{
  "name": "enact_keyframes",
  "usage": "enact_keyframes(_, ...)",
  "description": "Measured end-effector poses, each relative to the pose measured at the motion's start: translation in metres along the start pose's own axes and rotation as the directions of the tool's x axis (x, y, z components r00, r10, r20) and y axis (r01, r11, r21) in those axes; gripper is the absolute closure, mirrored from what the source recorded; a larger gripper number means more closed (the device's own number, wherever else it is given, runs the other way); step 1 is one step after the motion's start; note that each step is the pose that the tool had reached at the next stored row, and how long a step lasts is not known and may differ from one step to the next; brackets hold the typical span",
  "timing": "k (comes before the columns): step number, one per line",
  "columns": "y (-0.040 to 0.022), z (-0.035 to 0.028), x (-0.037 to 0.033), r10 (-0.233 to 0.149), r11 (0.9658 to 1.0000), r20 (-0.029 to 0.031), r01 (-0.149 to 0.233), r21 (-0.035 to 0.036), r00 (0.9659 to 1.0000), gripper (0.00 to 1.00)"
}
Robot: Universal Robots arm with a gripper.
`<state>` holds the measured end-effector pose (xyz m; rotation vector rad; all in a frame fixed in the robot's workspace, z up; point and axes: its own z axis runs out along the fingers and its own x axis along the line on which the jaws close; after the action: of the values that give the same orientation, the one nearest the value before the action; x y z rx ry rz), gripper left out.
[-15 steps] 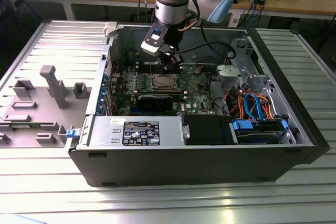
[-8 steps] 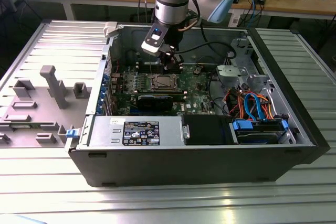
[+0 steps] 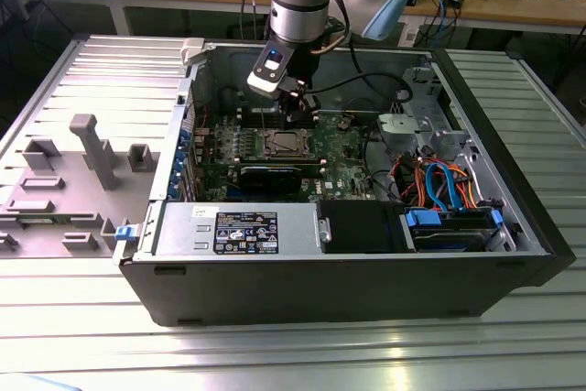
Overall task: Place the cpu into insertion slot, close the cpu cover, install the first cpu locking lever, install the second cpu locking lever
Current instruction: 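Install the first cpu locking lever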
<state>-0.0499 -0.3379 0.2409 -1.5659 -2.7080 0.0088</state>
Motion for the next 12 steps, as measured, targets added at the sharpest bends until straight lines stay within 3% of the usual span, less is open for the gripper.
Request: enact_keyframes(12, 0.0, 0.0, 0.0, -0.017, 0.9999, 0.0001, 0.017, 0.0002, 0.9999, 0.89)
